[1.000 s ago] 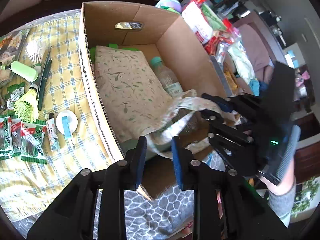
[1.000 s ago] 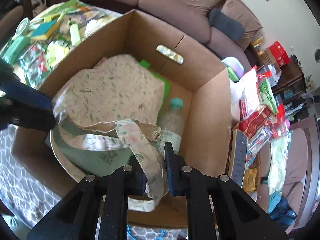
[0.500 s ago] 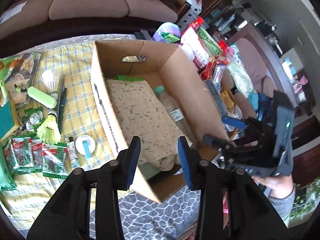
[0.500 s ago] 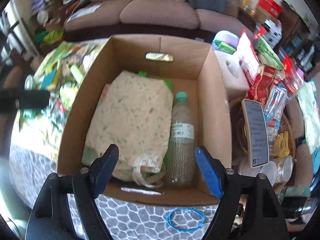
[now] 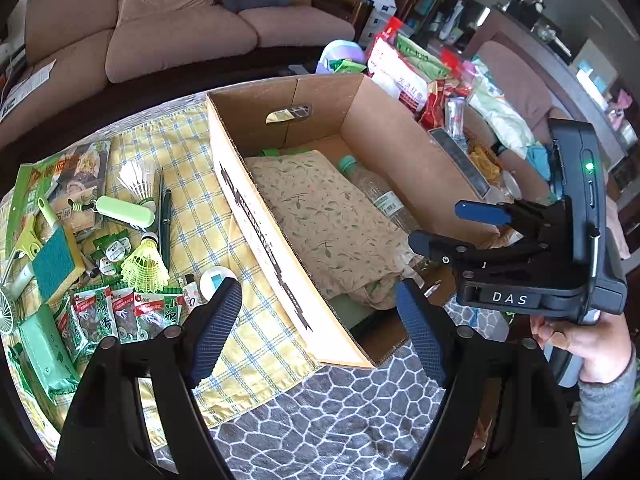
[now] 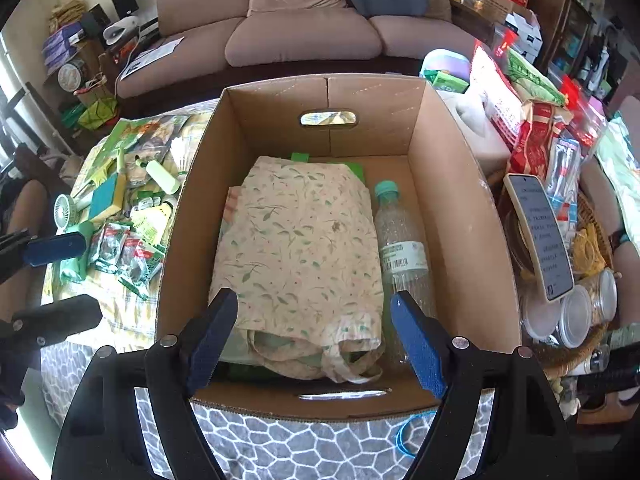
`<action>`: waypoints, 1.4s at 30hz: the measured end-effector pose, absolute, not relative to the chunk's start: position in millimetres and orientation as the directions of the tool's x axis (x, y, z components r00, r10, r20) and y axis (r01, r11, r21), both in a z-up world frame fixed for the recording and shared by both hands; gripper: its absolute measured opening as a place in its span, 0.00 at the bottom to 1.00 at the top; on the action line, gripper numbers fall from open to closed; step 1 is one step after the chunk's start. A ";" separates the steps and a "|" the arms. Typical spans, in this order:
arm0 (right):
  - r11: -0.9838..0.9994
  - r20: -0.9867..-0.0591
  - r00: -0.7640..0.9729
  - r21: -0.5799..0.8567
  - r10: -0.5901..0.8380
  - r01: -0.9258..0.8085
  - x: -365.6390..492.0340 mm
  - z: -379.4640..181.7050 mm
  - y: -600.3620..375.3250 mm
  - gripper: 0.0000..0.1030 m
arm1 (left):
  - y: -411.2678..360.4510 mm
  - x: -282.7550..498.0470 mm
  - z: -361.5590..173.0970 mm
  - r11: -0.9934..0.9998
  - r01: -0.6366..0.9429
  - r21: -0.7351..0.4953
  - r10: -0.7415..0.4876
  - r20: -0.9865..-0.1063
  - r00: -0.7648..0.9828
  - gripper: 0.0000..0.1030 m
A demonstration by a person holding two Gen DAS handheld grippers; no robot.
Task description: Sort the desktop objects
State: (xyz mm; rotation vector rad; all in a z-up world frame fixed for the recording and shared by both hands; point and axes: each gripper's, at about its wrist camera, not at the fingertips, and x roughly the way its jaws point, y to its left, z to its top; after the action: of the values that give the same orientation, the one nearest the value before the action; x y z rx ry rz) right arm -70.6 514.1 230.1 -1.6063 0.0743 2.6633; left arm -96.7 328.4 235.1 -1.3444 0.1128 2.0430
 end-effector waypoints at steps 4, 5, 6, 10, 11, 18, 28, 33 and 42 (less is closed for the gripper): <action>-0.998 -0.872 -0.490 0.021 0.014 -0.066 -61.4 237.4 508.1 0.82 | 325.8 -88.1 238.5 -0.764 -0.584 -0.273 0.488 -0.838 -0.246 0.93; -0.997 -0.866 -0.500 0.022 0.016 -0.070 -58.5 240.1 506.2 0.85 | 324.0 -86.3 239.2 -0.763 -0.584 -0.276 0.490 -0.836 -0.246 1.00; -0.997 -0.860 -0.509 0.022 0.018 -0.073 -56.1 242.5 504.6 0.89 | 322.0 -84.4 240.0 -0.763 -0.583 -0.280 0.493 -0.835 -0.245 1.00; -0.996 -0.836 -0.548 0.025 0.026 -0.086 -44.6 252.0 496.2 1.00 | 309.4 -77.3 241.3 -0.780 -0.567 -0.266 0.477 -0.839 -0.262 1.00; -0.996 -0.835 -0.550 0.030 0.024 -0.089 -42.4 253.3 494.1 1.00 | 305.3 -76.0 241.6 -0.787 -0.561 -0.258 0.468 -0.842 -0.269 1.00; -0.996 -0.828 -0.561 0.030 0.024 -0.087 -27.5 259.6 470.9 1.00 | 269.2 -69.2 248.7 -0.826 -0.521 -0.217 0.428 -0.841 -0.330 1.00; -0.998 -0.806 -0.592 0.022 0.016 -0.058 -11.2 275.2 425.7 1.00 | 223.5 -50.1 258.5 -0.856 -0.497 -0.141 0.375 -0.833 -0.408 1.00; -0.999 -0.788 -0.616 0.032 -0.004 -0.034 -3.1 277.8 396.1 1.00 | 183.4 -41.8 248.0 -0.885 -0.448 -0.128 0.340 -0.835 -0.433 1.00; -0.999 -0.756 -0.654 0.048 -0.039 0.005 6.7 246.0 339.1 1.00 | 89.1 -39.1 193.9 -0.961 -0.273 -0.042 0.183 -0.837 -0.515 1.00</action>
State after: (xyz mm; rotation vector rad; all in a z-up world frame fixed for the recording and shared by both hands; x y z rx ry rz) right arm 6.7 339.1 246.0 -1.3168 0.0659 2.8782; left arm -39.1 89.1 193.9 -1.3777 0.1369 2.5237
